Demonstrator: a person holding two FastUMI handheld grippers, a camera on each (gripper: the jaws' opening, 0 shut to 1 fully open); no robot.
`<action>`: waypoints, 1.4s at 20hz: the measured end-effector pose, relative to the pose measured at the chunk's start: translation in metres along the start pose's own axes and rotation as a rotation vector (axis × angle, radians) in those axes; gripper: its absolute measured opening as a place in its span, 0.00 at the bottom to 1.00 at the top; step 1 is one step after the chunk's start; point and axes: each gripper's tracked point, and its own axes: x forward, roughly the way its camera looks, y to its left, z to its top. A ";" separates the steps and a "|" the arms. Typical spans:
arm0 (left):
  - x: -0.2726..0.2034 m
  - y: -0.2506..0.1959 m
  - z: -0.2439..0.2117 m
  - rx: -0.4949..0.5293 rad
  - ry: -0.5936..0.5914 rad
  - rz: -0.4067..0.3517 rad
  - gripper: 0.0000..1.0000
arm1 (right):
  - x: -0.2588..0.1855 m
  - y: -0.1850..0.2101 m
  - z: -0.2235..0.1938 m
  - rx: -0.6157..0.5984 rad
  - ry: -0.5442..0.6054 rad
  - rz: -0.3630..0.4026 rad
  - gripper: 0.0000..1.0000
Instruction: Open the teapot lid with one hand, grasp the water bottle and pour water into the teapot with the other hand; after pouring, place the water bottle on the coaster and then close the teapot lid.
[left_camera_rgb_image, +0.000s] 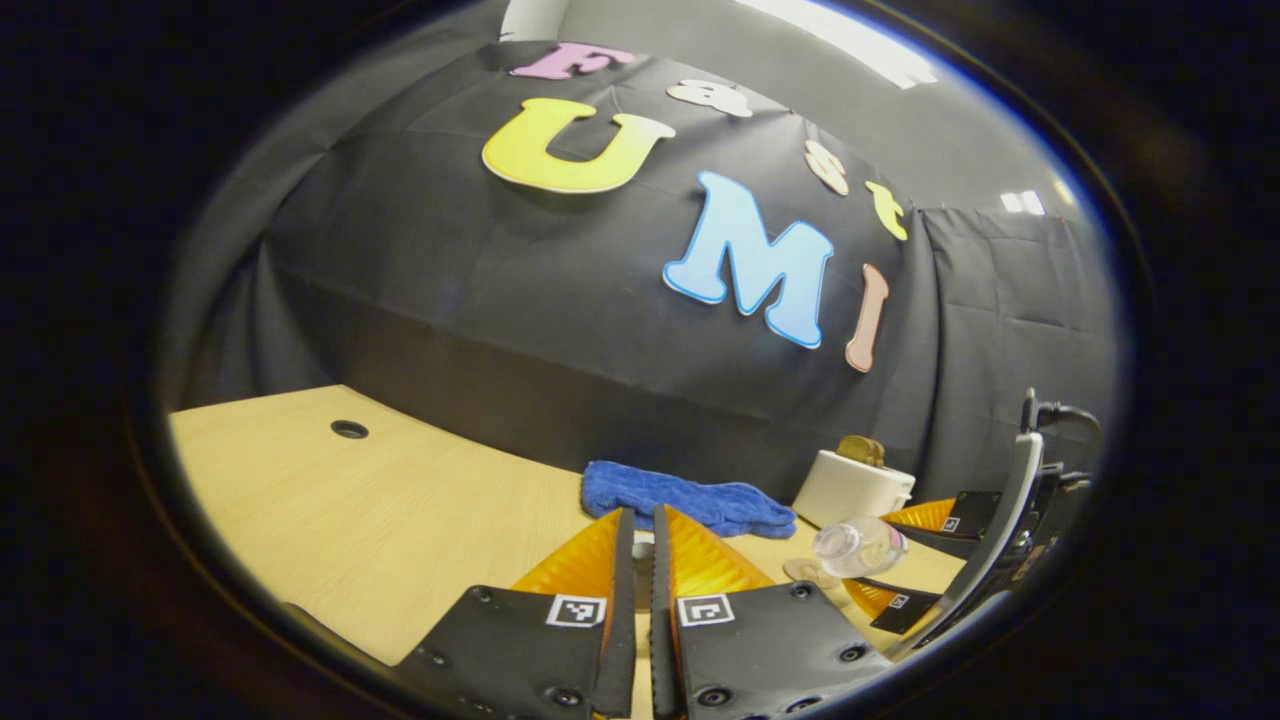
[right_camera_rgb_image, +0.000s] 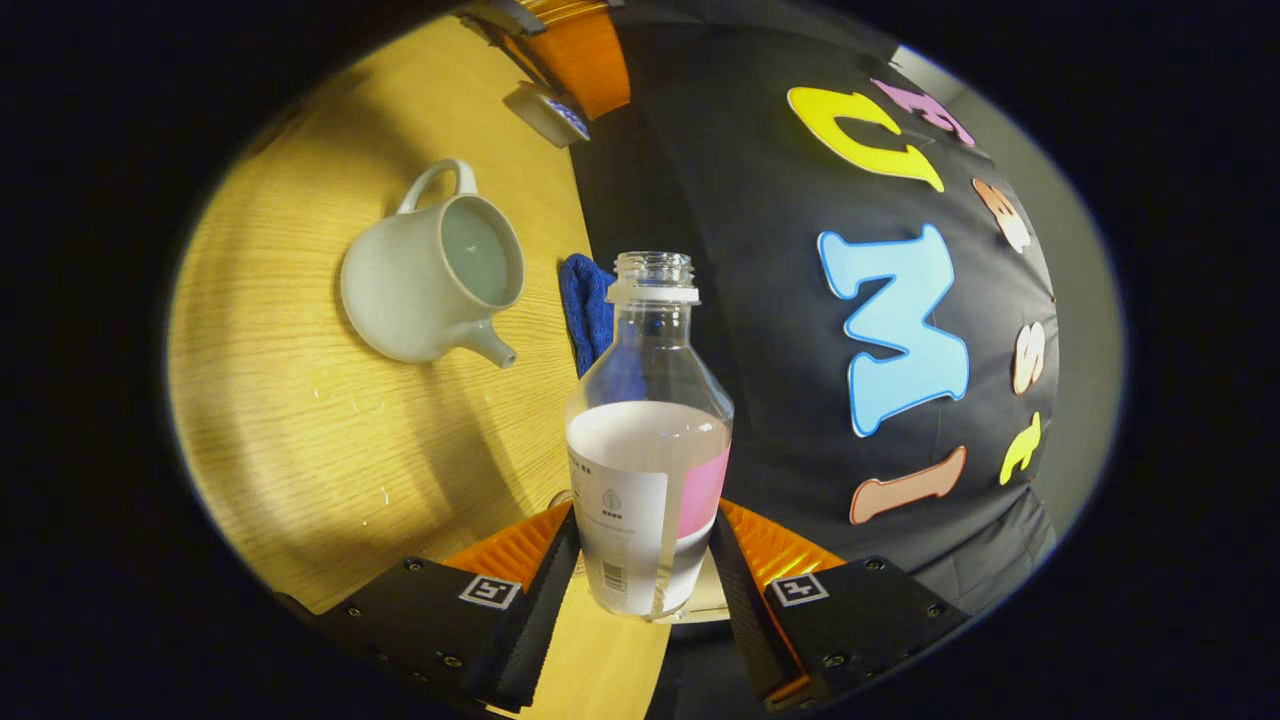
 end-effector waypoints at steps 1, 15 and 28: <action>0.001 0.002 -0.001 -0.008 0.002 0.003 0.12 | 0.001 -0.003 0.002 -0.046 -0.002 -0.014 0.76; 0.000 0.011 0.001 -0.057 -0.011 0.014 0.12 | 0.007 -0.024 0.016 -0.442 -0.030 -0.098 0.76; -0.005 0.011 0.005 -0.081 -0.021 0.010 0.13 | 0.003 -0.043 0.040 -0.640 -0.083 -0.197 0.75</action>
